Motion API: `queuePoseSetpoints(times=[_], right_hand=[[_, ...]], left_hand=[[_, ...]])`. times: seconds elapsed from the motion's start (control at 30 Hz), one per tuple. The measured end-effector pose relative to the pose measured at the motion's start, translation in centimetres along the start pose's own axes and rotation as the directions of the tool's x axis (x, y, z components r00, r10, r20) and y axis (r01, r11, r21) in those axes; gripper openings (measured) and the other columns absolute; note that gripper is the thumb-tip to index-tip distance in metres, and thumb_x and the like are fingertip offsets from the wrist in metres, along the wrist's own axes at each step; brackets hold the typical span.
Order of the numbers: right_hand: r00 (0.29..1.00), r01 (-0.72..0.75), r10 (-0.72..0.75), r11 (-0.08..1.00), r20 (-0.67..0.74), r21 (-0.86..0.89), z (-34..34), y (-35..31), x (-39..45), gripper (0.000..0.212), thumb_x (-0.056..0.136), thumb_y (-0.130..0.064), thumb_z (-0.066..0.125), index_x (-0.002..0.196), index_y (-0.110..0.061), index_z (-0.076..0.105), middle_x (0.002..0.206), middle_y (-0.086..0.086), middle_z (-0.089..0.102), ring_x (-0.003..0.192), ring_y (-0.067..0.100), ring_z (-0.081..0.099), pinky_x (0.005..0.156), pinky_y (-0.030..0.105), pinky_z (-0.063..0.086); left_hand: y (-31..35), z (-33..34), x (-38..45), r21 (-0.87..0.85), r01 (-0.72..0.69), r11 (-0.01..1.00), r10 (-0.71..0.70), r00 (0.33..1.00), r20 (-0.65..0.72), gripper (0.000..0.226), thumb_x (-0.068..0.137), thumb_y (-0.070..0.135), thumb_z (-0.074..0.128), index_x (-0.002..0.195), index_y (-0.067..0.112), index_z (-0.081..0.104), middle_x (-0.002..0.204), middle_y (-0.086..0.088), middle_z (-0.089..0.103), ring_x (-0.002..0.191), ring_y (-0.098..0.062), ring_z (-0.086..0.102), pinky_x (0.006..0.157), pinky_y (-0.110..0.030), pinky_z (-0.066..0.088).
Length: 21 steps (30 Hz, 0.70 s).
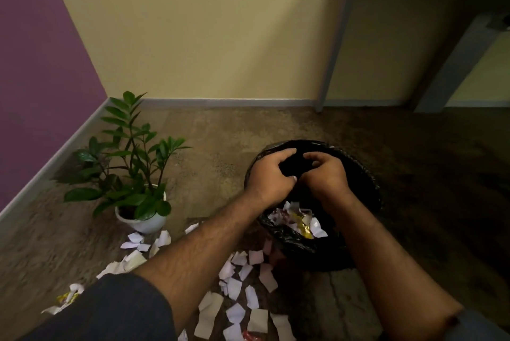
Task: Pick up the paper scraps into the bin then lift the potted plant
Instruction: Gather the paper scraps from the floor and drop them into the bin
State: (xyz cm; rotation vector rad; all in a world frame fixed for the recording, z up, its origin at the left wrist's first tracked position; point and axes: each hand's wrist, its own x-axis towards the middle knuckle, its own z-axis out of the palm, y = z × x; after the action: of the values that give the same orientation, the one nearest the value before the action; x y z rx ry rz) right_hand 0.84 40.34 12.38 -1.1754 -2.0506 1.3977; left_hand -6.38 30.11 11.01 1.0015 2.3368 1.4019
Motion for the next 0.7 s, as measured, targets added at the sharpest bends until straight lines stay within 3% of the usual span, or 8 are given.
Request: queuePoseSetpoints(times=[0.1, 0.27, 0.37, 0.5, 0.57, 0.63, 0.7], right_hand=[[0.998, 0.057, -0.058, 0.997, -0.018, -0.051, 1.1, 0.2, -0.3, 0.043, 0.076, 0.008, 0.065, 0.111, -0.016, 0.066, 0.097, 0.002, 0.065, 0.089, 0.023, 0.067, 0.078, 0.041, 0.059], [0.928, 0.372, -0.367, 0.908, 0.062, -0.195, 4.9, -0.5, -3.9, 0.021, 0.077, -0.005, 0.062, 0.091, -0.019, 0.070, 0.086, -0.002, 0.067, 0.080, 0.013, 0.062, 0.072, 0.026, 0.050], [0.765, 0.636, -0.631, 0.707, 0.130, -0.310, 7.8, -0.1, -7.1, 0.012, 0.077, -0.008, 0.060, 0.084, -0.013, 0.067, 0.086, 0.003, 0.062, 0.085, 0.020, 0.054, 0.068, 0.030, 0.043], [0.546, 0.831, -0.786, 0.464, 0.291, -0.307, 11.1, 1.9, -10.8, 0.003, 0.078, -0.009, 0.062, 0.077, -0.011, 0.064, 0.078, 0.007, 0.056, 0.078, 0.024, 0.049, 0.061, 0.035, 0.041], [0.524, 0.851, -0.751, 0.444, 0.401, -0.279, 13.0, 4.3, -12.1, 0.007, 0.078, -0.007, 0.061, 0.082, -0.011, 0.065, 0.080, 0.007, 0.057, 0.079, 0.024, 0.051, 0.060, 0.035, 0.043], [0.580, 0.806, -0.588, 0.516, 0.565, -0.290, 14.7, 7.3, -12.7, 0.021, 0.081, -0.007, 0.057, 0.098, -0.013, 0.067, 0.096, 0.007, 0.060, 0.095, 0.025, 0.053, 0.070, 0.037, 0.049], [0.633, 0.719, -0.314, 0.578, 0.708, -0.386, 15.8, 10.6, -12.4, 0.037, 0.083, -0.012, 0.058, 0.119, -0.018, 0.060, 0.120, 0.007, 0.055, 0.115, 0.028, 0.047, 0.087, 0.037, 0.048]], left_hand=[[-0.8, -0.7, -0.8, -0.007, -0.033, 0.999, 0.032, 0.994, -0.103, 0.044, 0.080, 0.006, 0.069, 0.120, 0.023, 0.066, 0.123, 0.005, 0.066, 0.114, -0.008, 0.059, 0.089, -0.012, 0.044], [-3.4, -3.7, -4.5, -0.027, -0.140, 0.990, 0.127, 0.951, -0.281, 0.028, 0.080, 0.000, 0.063, 0.095, 0.022, 0.073, 0.096, 0.010, 0.068, 0.089, 0.000, 0.063, 0.078, -0.014, 0.051], [-6.3, -5.6, -7.9, -0.055, -0.122, 0.991, 0.100, 0.949, -0.299, 0.027, 0.080, 0.001, 0.063, 0.092, 0.024, 0.071, 0.090, 0.010, 0.069, 0.083, -0.005, 0.064, 0.072, -0.017, 0.052], [-11.2, -7.1, -11.9, 0.030, 0.041, 0.999, -0.031, 0.957, -0.290, 0.018, 0.077, 0.004, 0.064, 0.081, 0.021, 0.067, 0.076, 0.007, 0.062, 0.068, -0.009, 0.058, 0.060, -0.024, 0.047], [-13.8, -7.2, -13.9, 0.105, 0.147, 0.984, -0.117, 0.962, -0.245, 0.021, 0.076, 0.004, 0.066, 0.082, 0.023, 0.066, 0.080, 0.011, 0.061, 0.071, -0.006, 0.059, 0.061, -0.012, 0.042], [-16.7, -7.3, -16.2, 0.192, 0.281, 0.940, -0.243, 0.949, -0.199, 0.026, 0.076, 0.009, 0.071, 0.091, 0.030, 0.066, 0.093, 0.011, 0.061, 0.086, -0.007, 0.062, 0.067, -0.003, 0.038], [-20.0, -7.3, -18.7, 0.309, 0.462, 0.831, -0.453, 0.885, -0.104, 0.048, 0.074, 0.029, 0.076, 0.119, 0.030, 0.060, 0.126, -0.001, 0.056, 0.117, -0.021, 0.056, 0.088, -0.016, 0.044]])
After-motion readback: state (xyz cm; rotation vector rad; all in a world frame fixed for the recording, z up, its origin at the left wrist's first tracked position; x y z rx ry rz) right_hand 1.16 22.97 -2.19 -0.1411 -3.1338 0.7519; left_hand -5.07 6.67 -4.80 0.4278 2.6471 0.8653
